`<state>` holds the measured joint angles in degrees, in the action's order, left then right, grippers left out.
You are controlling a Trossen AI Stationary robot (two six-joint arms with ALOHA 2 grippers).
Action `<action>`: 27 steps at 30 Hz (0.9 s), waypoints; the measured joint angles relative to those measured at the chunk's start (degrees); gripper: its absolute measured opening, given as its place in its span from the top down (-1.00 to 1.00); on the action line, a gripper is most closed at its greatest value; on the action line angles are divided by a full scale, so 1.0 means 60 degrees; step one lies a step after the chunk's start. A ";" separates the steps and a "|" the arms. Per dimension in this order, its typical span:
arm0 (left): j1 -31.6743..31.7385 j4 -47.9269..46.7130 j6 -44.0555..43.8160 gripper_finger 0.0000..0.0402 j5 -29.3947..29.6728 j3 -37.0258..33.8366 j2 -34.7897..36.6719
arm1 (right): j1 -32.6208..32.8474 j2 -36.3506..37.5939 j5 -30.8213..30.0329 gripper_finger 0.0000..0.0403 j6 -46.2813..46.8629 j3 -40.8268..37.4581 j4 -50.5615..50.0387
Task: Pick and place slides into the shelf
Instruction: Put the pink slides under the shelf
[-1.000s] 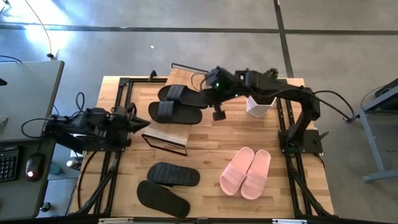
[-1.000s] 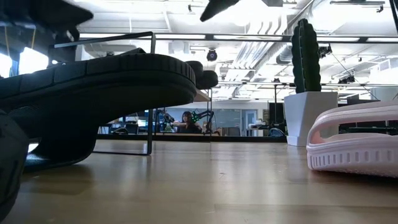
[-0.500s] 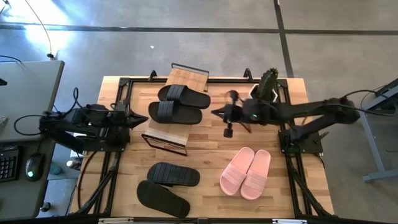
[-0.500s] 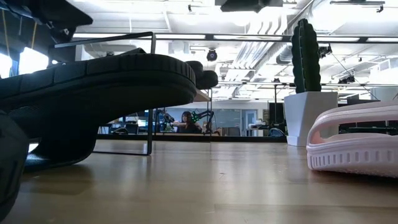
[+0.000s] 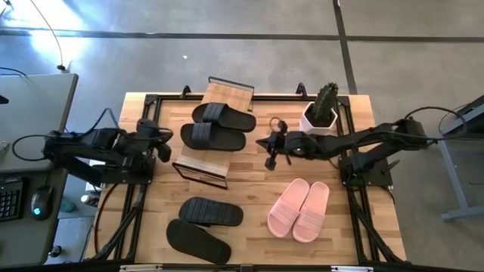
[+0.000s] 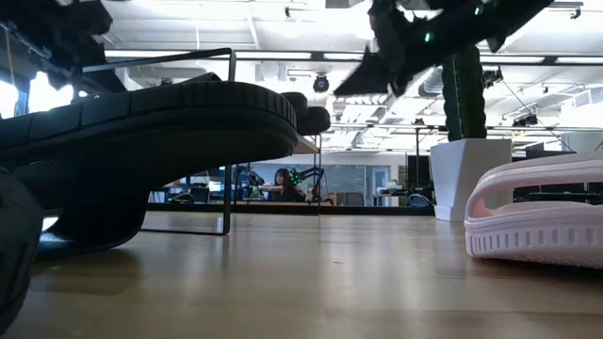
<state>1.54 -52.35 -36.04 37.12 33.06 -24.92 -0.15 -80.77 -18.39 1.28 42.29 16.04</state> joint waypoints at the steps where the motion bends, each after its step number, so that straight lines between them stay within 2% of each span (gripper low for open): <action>1: 0.0000 0.0008 -0.0210 1.00 0.0094 0.0004 -0.0272 | -0.0035 -0.0196 0.0014 1.00 -0.0001 -0.0008 0.0065; 6: 0.0000 -0.0133 -0.1062 1.00 0.0641 -0.0003 -0.1445 | -0.0097 -0.0880 0.0005 1.00 -0.0193 0.0192 0.0401; 10: -0.0004 -0.0135 -0.1509 1.00 0.0921 -0.0003 -0.1880 | -0.0100 -0.1053 0.0069 1.00 -0.0297 0.0570 0.0497; 17: 0.0000 -0.0248 -0.1820 1.00 0.1276 -0.0003 -0.1943 | -0.0161 -0.1092 -0.0031 1.00 -0.0703 0.0822 0.0489; 27: 0.0000 -0.0237 -0.1824 1.00 0.2000 -0.0003 -0.1943 | -0.0242 -0.1125 0.0655 1.00 -0.0817 0.0822 0.0541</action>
<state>1.54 -53.78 -46.98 49.12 33.04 -36.58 -1.61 -87.52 -14.46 -3.62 47.22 19.29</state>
